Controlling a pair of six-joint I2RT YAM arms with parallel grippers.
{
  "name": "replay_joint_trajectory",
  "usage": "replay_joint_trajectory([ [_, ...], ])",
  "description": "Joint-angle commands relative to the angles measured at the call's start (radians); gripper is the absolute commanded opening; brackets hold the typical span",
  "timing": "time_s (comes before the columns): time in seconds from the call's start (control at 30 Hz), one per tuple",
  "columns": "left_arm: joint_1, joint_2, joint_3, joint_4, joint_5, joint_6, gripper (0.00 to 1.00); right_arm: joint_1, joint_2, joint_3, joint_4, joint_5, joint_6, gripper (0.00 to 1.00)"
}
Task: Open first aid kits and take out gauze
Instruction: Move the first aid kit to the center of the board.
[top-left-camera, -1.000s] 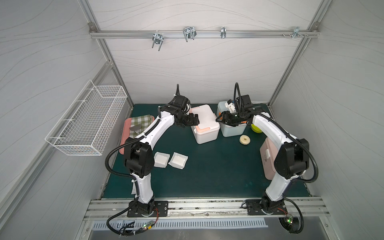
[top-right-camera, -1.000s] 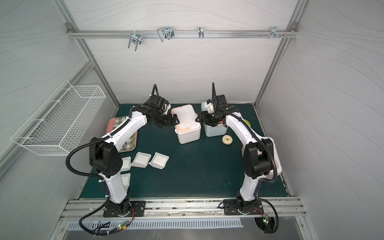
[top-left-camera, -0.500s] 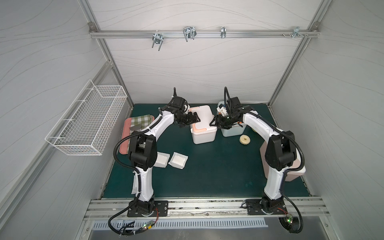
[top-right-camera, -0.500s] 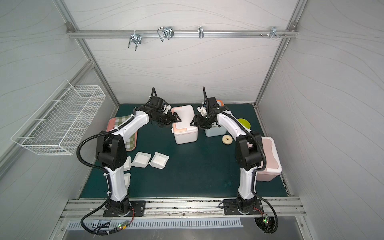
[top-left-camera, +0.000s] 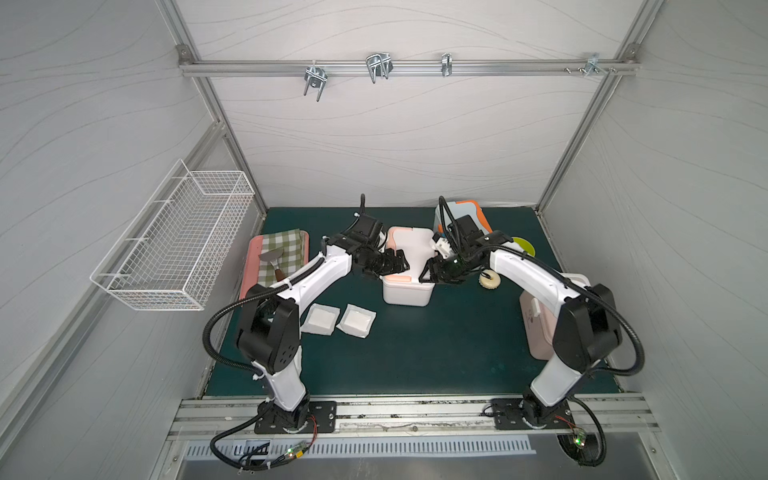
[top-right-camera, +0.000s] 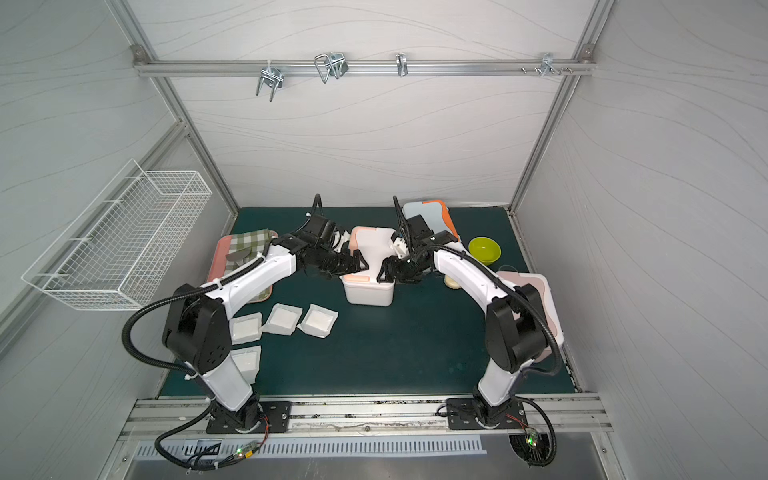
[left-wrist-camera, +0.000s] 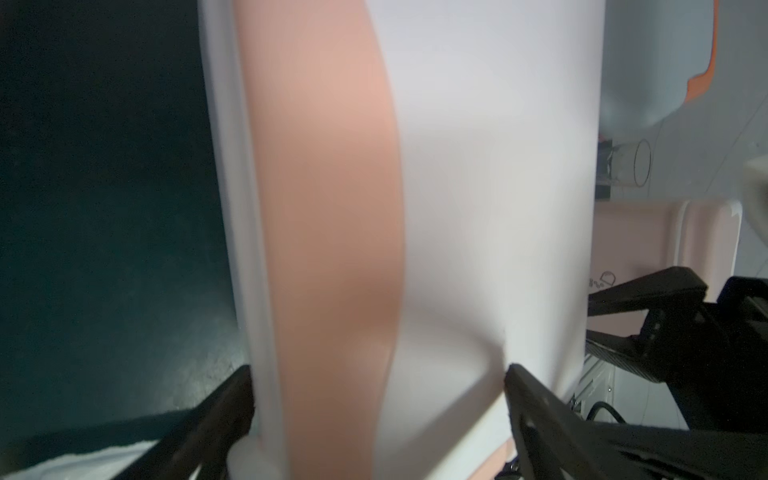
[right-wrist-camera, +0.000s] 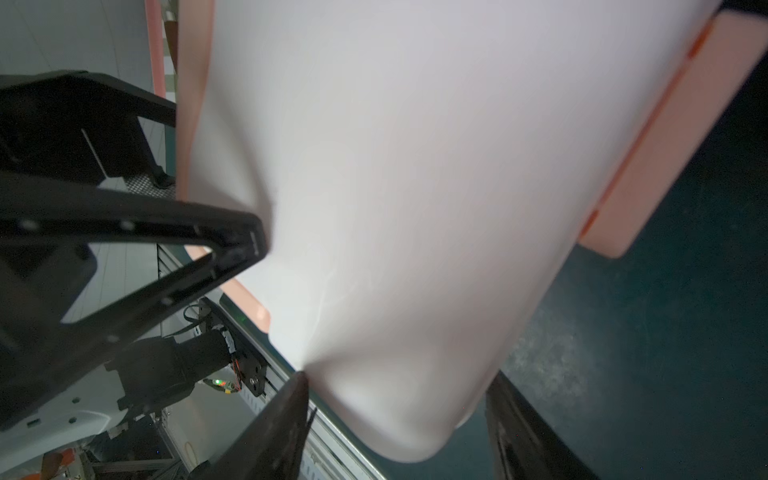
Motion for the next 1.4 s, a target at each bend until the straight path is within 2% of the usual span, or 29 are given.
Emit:
replay_joint_trajectory([
  [0.0, -0.069, -0.103, -0.058, 0.076, 0.068, -0.05, 0.93, 0.053, -0.111, -0.075, 0.021, -0.069, 0.003, 0.68],
  [0.13, -0.072, -0.203, -0.143, 0.069, 0.039, -0.06, 0.93, 0.056, -0.235, -0.175, 0.013, -0.068, 0.03, 0.74],
  [0.23, -0.059, -0.256, -0.154, 0.028, 0.001, -0.041, 0.94, 0.037, -0.298, -0.202, -0.014, -0.05, 0.036, 0.81],
  [0.33, -0.022, -0.284, -0.148, 0.033, 0.006, -0.033, 0.94, -0.006, -0.341, -0.203, -0.018, -0.032, 0.034, 0.9],
  [0.4, 0.018, -0.273, -0.128, 0.036, 0.013, -0.023, 0.95, -0.059, -0.347, -0.199, -0.002, -0.035, 0.034, 0.91],
  [0.5, 0.064, -0.212, -0.064, 0.021, 0.034, 0.004, 0.94, -0.112, -0.31, -0.165, 0.037, -0.056, 0.03, 0.92],
  [0.63, 0.078, -0.099, 0.042, -0.013, 0.052, 0.037, 0.94, -0.117, -0.194, -0.076, 0.053, -0.072, 0.008, 0.91],
  [0.83, 0.077, 0.047, 0.118, 0.012, 0.088, 0.033, 0.93, -0.117, -0.039, -0.008, 0.072, -0.075, -0.003, 0.87],
  [1.07, -0.027, 0.054, 0.107, 0.043, 0.11, 0.015, 0.92, -0.076, -0.055, -0.084, 0.061, -0.053, -0.018, 0.85],
  [1.37, -0.186, 0.05, 0.096, 0.092, 0.1, -0.044, 0.92, -0.019, -0.319, -0.292, 0.054, -0.031, 0.062, 0.86],
])
